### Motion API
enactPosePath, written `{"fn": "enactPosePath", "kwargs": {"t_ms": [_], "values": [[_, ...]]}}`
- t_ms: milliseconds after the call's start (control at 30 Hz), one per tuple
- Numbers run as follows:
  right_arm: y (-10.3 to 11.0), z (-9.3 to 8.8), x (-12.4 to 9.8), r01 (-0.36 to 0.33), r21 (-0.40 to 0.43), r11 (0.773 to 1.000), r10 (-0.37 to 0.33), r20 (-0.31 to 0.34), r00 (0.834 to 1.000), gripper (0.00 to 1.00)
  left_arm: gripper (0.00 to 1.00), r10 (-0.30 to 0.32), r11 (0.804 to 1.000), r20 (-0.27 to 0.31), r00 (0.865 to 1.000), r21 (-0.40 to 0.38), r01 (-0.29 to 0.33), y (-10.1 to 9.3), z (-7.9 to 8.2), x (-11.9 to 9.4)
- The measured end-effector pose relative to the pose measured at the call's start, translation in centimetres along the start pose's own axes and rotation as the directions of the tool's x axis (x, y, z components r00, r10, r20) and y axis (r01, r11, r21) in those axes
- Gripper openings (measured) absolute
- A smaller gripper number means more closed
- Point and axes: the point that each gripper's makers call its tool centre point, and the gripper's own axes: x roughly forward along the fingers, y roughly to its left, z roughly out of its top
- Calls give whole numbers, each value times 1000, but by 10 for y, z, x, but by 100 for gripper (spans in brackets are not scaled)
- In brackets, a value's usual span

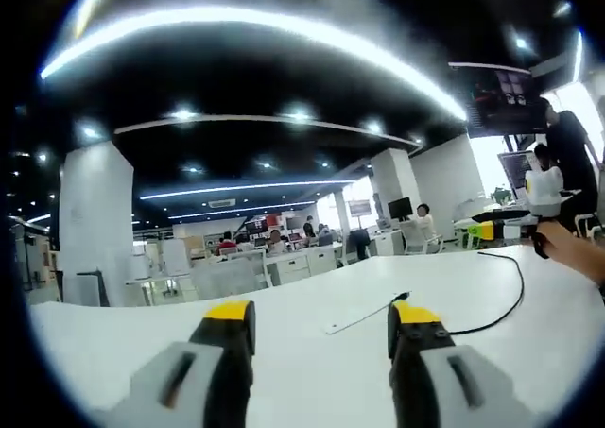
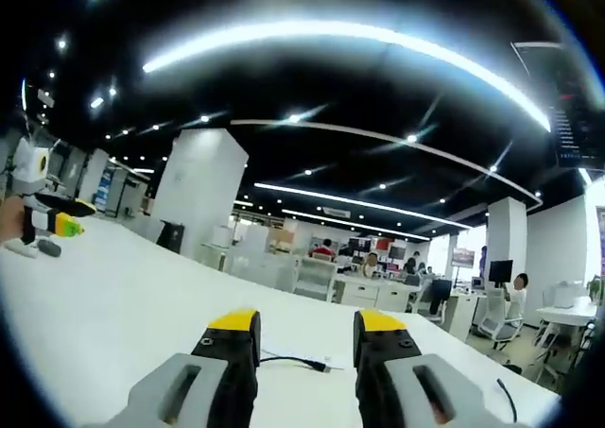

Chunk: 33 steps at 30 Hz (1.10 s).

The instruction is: Locate the USB plug end of the data cable currently connected to the USB port on the desk. Grip the plug, withdraw it from the port, and place it onto the desktop.

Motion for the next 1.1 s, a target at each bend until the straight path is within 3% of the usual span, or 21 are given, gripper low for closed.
{"fn": "enactPosePath", "kwargs": {"t_ms": [133,233,400,533,767,1100], "values": [[-14,8,-10,37,-57,998,-37,18,999,41,57,45,999,31,999,18,-45,6,11,-14],[-20,10,-20,47,-61,997,-46,22,999,40,57,79,994,47,996,78,-83,8,18,-23],[-16,9,-36,26,-16,1000,-26,16,1000,41,56,99,992,65,993,75,-104,11,22,-38],[-13,11,-50,43,-87,995,-42,18,999,41,56,107,991,81,991,76,-113,12,25,-51],[-8,20,-71,56,-72,996,-52,59,997,42,56,198,974,127,972,88,-210,34,30,-81],[-16,9,-103,106,-5,994,-106,62,992,42,56,280,952,145,949,85,-294,56,21,-111]]}}
